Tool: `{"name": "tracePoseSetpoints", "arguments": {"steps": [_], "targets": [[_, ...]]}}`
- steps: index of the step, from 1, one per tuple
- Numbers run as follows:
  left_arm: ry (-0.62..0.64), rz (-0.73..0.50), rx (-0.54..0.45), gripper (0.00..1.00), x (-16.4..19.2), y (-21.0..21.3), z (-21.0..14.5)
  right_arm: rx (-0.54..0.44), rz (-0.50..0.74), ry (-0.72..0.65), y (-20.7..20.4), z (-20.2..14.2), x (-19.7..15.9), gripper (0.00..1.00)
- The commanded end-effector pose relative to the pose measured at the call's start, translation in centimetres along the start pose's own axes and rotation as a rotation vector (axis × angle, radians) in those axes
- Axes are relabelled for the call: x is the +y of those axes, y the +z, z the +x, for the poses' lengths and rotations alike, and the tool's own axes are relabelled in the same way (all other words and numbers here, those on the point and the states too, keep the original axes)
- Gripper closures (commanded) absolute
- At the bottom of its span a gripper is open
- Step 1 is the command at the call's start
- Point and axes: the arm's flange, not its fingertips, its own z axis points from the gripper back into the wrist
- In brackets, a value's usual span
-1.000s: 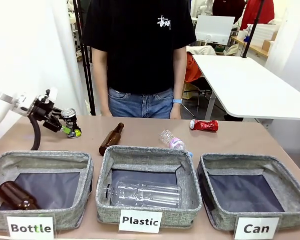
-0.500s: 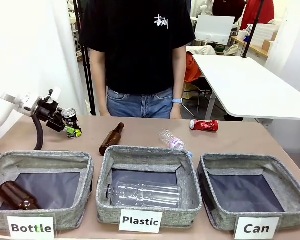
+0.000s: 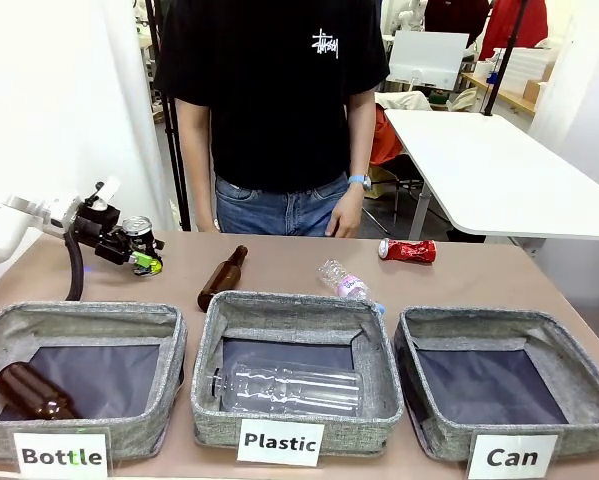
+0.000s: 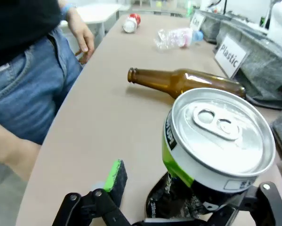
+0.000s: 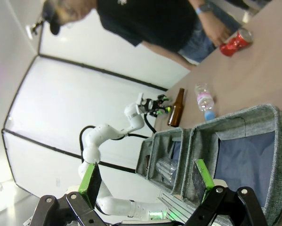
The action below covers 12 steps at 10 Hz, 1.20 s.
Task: Sort the can waste into the basket.
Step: Pick up the can waste from the table and place it in the right Fabric basket.
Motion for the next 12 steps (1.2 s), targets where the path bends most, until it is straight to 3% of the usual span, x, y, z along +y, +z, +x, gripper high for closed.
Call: {"name": "tracePoseSetpoints", "arguments": {"steps": [1,2,4,5,7,10,11,12], "targets": [[-0.049,-0.006,-0.091,0.59,0.9,-0.4,0.2,-0.020,0.020,0.025,-0.1,0.3,0.0,0.00],[-0.051,-0.016,-0.091,1.00,0.8,-0.5,0.2,-0.020,0.020,0.025,-0.1,0.3,0.0,0.00],[-0.061,-0.024,-0.084,1.00,0.8,-0.4,0.2,-0.020,0.020,0.025,-0.1,0.3,0.0,0.00],[-0.063,-0.026,-0.084,0.86,0.8,-0.4,0.3,-0.020,0.020,0.025,-0.1,0.3,0.0,0.00],[-0.064,-0.028,-0.084,1.00,0.6,-0.4,0.3,-0.020,0.020,0.025,-0.1,0.3,0.0,0.00],[-0.088,-0.002,-0.097,1.00,-1.0,0.5,1.1,-0.020,0.020,0.025,-0.1,0.3,0.0,0.00],[-0.079,0.029,-0.100,1.00,-2.7,1.6,2.2,-0.020,0.020,0.025,-0.1,0.3,0.0,0.00],[0.016,0.026,-0.064,1.00,-6.0,3.7,4.4,-0.020,0.020,0.025,-0.1,0.3,0.0,0.00]]}}
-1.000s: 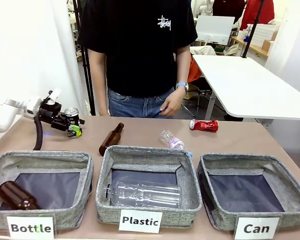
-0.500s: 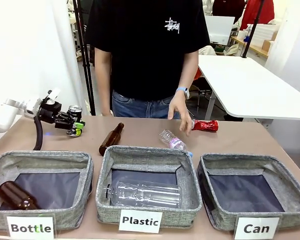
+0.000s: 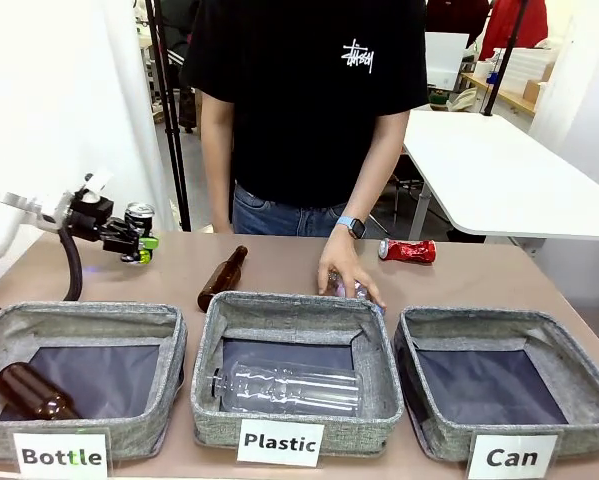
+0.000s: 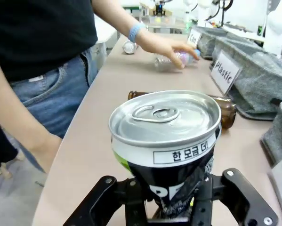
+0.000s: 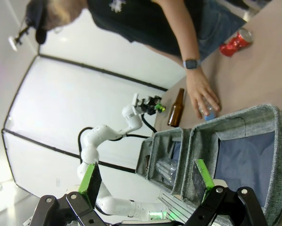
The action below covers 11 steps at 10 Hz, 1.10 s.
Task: Sort the can waste into the basket.
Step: Pick up the can waste from the table and place it in the right Fabric basket.
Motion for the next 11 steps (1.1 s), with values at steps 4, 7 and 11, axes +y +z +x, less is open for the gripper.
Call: {"name": "tracePoseSetpoints", "arguments": {"steps": [4,7,11], "targets": [[0.120,-0.033,0.035,1.00,-21.2,5.0,8.5,-0.020,0.020,0.025,-0.1,0.3,0.0,0.00],[-0.069,-0.078,0.088,1.00,-30.3,4.5,5.8,-0.020,0.020,0.025,-0.1,0.3,0.0,0.00],[0.042,-0.116,0.066,1.00,-29.1,4.9,7.1,-0.020,0.020,0.025,-0.1,0.3,0.0,0.00]]}}
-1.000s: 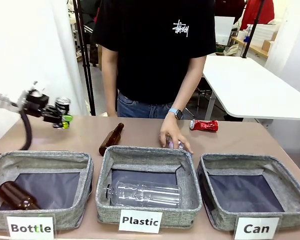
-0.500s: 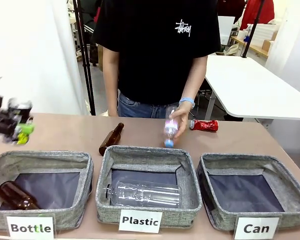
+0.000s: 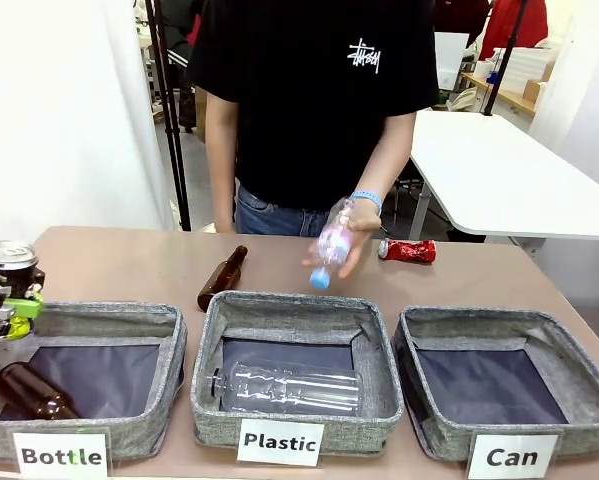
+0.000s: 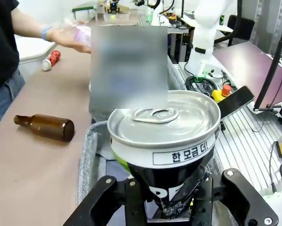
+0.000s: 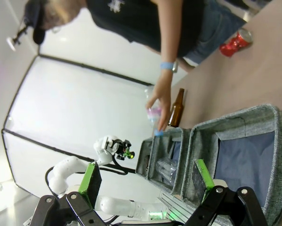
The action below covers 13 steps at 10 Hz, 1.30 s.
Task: Sort the can waste into the basket.
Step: Pick up the can waste from the table and place it in the right Fabric basket.
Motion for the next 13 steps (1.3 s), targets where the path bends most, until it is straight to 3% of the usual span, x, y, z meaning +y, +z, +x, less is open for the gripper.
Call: {"name": "tracePoseSetpoints", "arguments": {"steps": [1,2,3,4,5,7,9,13], "targets": [[0.031,-0.012,-0.015,1.00,0.7,0.5,0.7,-0.019,0.020,0.025,-0.1,0.3,0.0,0.00],[0.031,-0.012,-0.015,1.00,0.7,0.5,0.7,-0.019,0.020,0.025,-0.1,0.3,0.0,0.00],[0.016,-0.007,0.005,0.92,0.6,0.1,0.3,-0.019,0.020,0.025,-0.1,0.3,0.0,0.00],[0.008,0.098,-0.040,0.92,0.6,-2.3,2.0,-0.019,0.020,0.025,-0.1,0.3,0.0,0.00],[-0.044,0.107,-0.041,0.92,-0.4,-4.0,5.2,-0.019,0.020,0.025,-0.1,0.3,0.0,0.00],[-0.122,0.106,0.050,0.92,-2.0,-9.1,10.6,-0.019,0.020,0.025,-0.1,0.3,0.0,0.00],[-0.114,0.104,0.139,0.92,-0.6,-12.4,12.1,-0.019,0.020,0.025,-0.1,0.3,0.0,0.00],[-0.123,0.149,0.117,0.92,-0.8,-14.2,13.2,-0.019,0.020,0.025,-0.1,0.3,0.0,0.00]]}}
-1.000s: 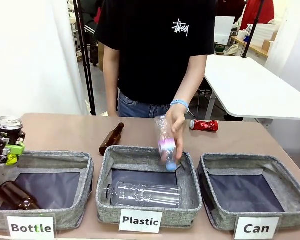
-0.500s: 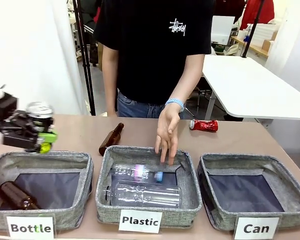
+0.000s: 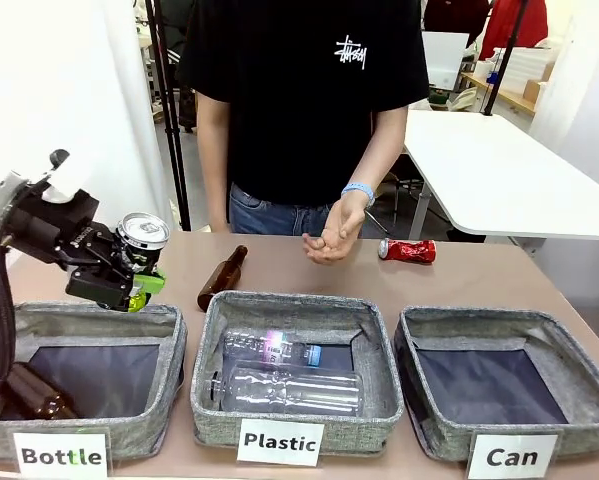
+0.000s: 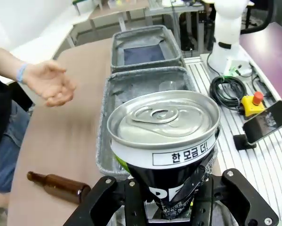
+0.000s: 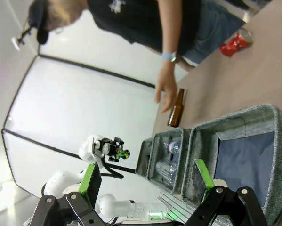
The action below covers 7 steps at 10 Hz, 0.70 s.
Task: Sort the can waste into the basket.
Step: Pick up the can waste from the table and place it in the right Fabric basket.
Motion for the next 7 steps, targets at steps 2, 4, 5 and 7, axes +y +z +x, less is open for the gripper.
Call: {"name": "tracePoseSetpoints", "arguments": {"steps": [2,4,5,7], "targets": [[0.114,0.020,-0.125,0.92,-0.6,-2.3,2.5,-0.019,0.020,0.025,-0.1,0.3,0.0,0.00],[0.095,-0.024,-0.061,0.92,-0.5,-6.9,7.2,-0.019,0.020,0.025,-0.1,0.3,0.0,0.00],[0.002,-0.063,-0.009,0.92,0.1,-9.7,10.2,0.000,0.000,0.000,0.0,0.0,0.0,0.00],[-0.188,-0.080,0.005,0.92,1.5,-16.6,16.7,-0.094,-0.045,0.137,8.0,0.0,3.8,0.00]]}}
